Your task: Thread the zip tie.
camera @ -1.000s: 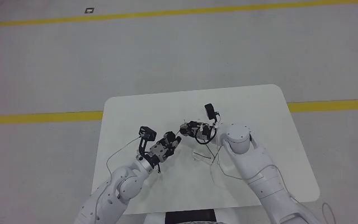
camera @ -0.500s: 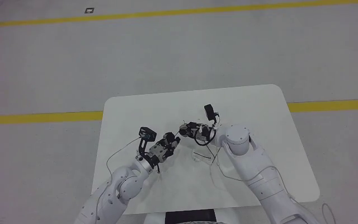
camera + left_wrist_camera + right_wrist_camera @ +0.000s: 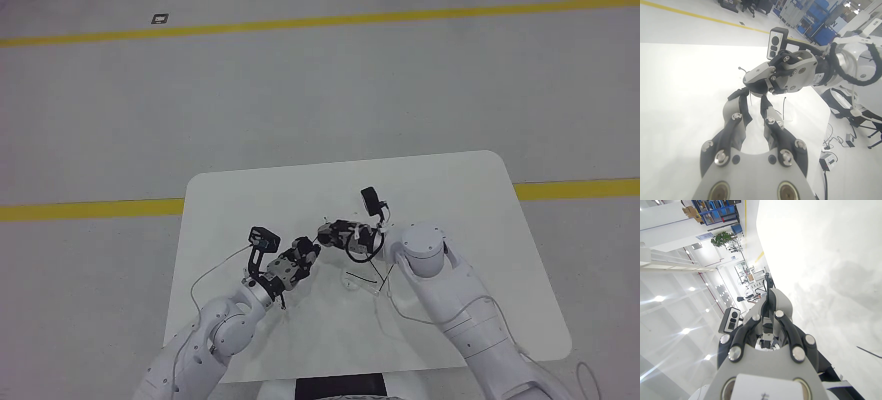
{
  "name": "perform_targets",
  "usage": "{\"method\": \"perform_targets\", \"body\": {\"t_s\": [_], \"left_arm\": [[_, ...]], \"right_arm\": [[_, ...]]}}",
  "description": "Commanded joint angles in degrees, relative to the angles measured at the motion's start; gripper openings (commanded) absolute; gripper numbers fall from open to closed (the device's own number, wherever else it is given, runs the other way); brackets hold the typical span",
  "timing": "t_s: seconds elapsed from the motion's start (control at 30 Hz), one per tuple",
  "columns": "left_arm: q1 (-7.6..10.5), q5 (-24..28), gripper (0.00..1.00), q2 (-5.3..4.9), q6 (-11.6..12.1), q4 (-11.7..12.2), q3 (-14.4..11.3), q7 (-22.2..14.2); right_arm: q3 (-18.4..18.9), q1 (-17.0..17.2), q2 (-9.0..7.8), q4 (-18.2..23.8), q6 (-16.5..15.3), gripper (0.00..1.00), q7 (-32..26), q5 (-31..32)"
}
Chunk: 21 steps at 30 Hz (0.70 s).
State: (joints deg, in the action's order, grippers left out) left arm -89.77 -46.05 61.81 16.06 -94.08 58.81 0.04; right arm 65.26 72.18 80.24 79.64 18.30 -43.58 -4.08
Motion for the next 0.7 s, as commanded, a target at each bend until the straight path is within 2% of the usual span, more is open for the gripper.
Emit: {"method": "perform_targets", "body": {"t_s": [0.0, 0.27, 0.37, 0.43, 0.67], "left_arm": [[-0.04, 0.01, 0.17, 0.0, -0.09, -0.05, -0.01, 0.01], [-0.1, 0.1, 0.15, 0.0, -0.27, -0.1, 0.04, -0.11], [-0.13, 0.05, 0.1, -0.02, -0.24, -0.06, 0.1, -0.21], [-0.12, 0.0, 0.0, -0.03, -0.21, -0.06, 0.13, -0.32], [-0.13, 0.1, 0.0, -0.03, -0.24, -0.03, 0.12, -0.3]], "right_arm": [[-0.15, -0.04, -0.1, 0.01, -0.02, 0.0, -0.03, -0.14], [-0.9, -0.28, -0.48, -0.01, 0.1, 0.0, -0.27, -0.48], [-1.13, -0.34, -0.62, 0.03, 0.1, 0.0, -0.23, -0.63], [-1.27, -0.4, -0.71, 0.06, 0.09, 0.0, -0.17, -0.76], [-1.7, -0.59, -1.01, 0.01, -0.05, 0.0, 0.06, -1.18]]}}
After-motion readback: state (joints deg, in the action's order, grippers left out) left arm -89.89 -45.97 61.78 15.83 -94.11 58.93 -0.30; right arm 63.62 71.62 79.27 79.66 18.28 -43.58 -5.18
